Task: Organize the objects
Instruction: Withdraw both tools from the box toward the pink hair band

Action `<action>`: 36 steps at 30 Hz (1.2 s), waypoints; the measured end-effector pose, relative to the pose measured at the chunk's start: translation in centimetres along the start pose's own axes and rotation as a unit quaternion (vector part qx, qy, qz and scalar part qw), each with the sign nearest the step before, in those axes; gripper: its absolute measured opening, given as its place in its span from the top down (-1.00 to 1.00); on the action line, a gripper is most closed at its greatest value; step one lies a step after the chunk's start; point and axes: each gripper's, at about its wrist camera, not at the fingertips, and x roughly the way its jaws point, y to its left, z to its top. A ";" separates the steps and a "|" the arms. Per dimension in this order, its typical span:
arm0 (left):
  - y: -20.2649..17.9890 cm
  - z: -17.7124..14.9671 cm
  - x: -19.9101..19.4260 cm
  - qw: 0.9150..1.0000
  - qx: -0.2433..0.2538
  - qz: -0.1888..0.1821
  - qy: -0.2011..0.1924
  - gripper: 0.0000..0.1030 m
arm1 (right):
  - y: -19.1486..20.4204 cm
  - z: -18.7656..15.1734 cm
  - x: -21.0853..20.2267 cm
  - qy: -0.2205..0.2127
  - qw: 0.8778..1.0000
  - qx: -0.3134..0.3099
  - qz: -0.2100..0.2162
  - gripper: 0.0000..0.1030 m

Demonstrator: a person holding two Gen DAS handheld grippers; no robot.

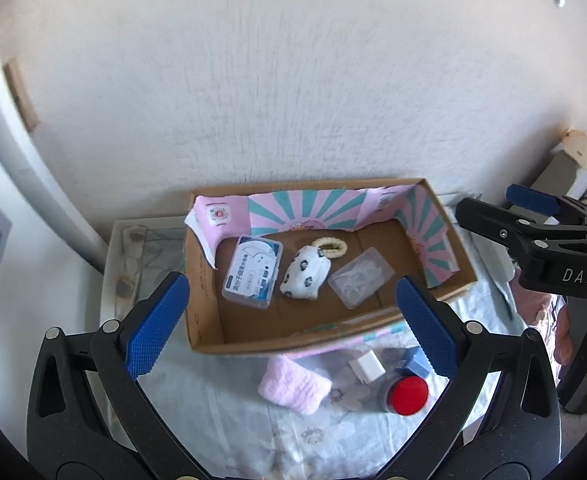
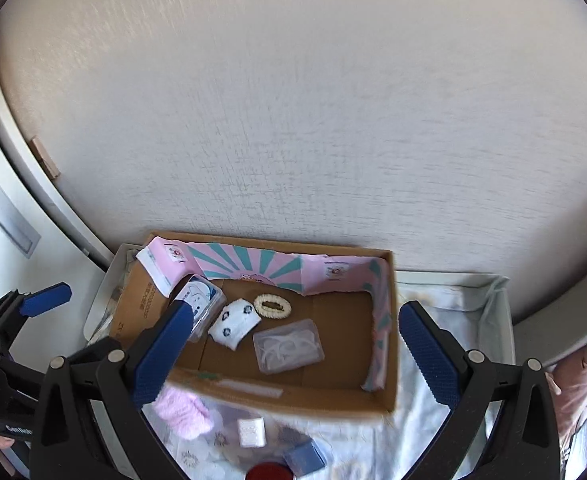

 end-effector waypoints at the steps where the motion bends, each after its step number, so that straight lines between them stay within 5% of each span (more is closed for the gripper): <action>1: -0.2 -0.5 -1.0 1.000 0.000 0.003 -0.010 -1.00 | 0.0 -0.5 -0.6 -0.006 1.000 0.002 0.000 -0.99; 6: -0.7 -2.7 -4.6 0.999 -0.010 -0.002 -0.051 -1.00 | -0.2 -3.1 -3.7 -0.023 1.000 0.007 -0.003 -0.99; 29: -1.7 -12.0 -11.7 0.994 -0.041 0.043 -0.093 -1.00 | -0.2 -12.4 -10.0 -0.070 0.996 -0.005 -0.050 -0.99; 36: -0.9 -14.8 -10.0 0.996 -0.033 0.050 -0.073 -1.00 | 0.1 -16.3 -9.1 -0.073 0.997 -0.031 -0.006 -0.99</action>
